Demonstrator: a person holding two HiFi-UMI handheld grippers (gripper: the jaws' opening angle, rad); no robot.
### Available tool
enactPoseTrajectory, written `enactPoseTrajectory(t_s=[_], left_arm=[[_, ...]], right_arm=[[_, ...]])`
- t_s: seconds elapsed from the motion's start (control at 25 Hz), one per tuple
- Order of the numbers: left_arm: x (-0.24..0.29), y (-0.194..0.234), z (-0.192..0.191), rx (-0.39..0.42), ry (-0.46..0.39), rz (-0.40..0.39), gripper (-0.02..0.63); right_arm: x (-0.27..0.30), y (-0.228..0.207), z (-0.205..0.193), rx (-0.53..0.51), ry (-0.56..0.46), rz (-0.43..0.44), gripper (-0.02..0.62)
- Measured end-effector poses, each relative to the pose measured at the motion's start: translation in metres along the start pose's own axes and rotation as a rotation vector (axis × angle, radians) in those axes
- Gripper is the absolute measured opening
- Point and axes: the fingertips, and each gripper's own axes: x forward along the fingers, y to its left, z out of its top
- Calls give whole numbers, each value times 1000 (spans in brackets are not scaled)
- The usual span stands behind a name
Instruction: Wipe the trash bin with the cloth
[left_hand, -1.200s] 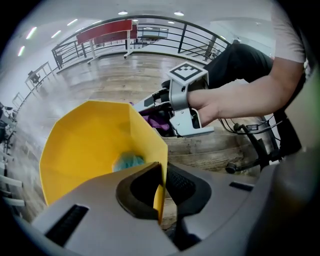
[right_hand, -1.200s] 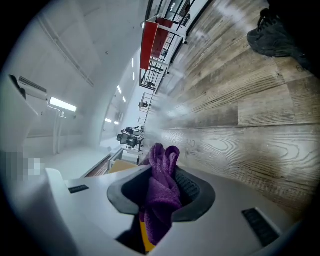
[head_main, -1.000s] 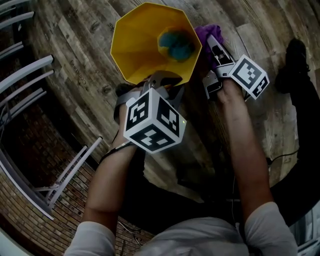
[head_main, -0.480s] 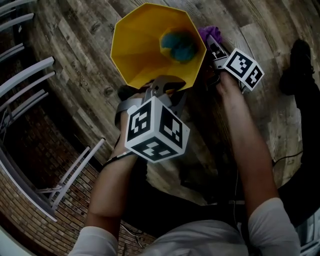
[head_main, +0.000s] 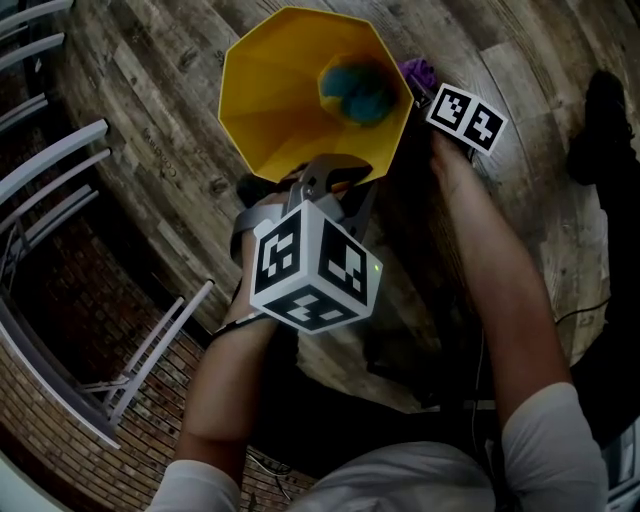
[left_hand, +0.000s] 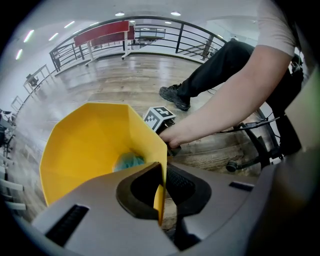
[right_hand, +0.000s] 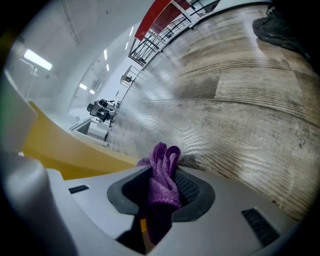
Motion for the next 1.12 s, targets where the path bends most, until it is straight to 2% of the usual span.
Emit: enactPoseTrajectory(t_s=[0.2, 0.44, 0.56, 0.6, 0.64, 0.76, 0.8, 0.92, 1.12], left_arm=[[-2, -1, 0, -8, -4, 4, 25], [-1, 0, -4, -23, -8, -5, 26], [-7, -2, -8, 21, -16, -4, 34], [-9, -3, -10, 44, -11, -3, 54], [-12, -4, -14, 80, 3, 1, 75], [-21, -4, -31, 242, 81, 35, 80], [-22, -3, -37, 273, 100, 41, 80], [-24, 4, -48, 277, 121, 59, 80], [-18, 13, -55, 290, 155, 61, 80]], right_arm=[[5, -8, -5, -92, 35, -64, 115], [-11, -1, 9, -103, 26, -48, 115], [-33, 5, 22, -82, -16, -14, 115], [-42, 7, 26, -74, -29, -3, 115], [-51, 10, 30, -67, -39, 6, 115], [-79, 16, 35, -62, -46, 25, 115], [-89, 17, 36, -71, -44, 28, 115], [-117, 19, 42, -92, -61, 37, 115], [-146, 39, 46, 4, -111, 79, 115]])
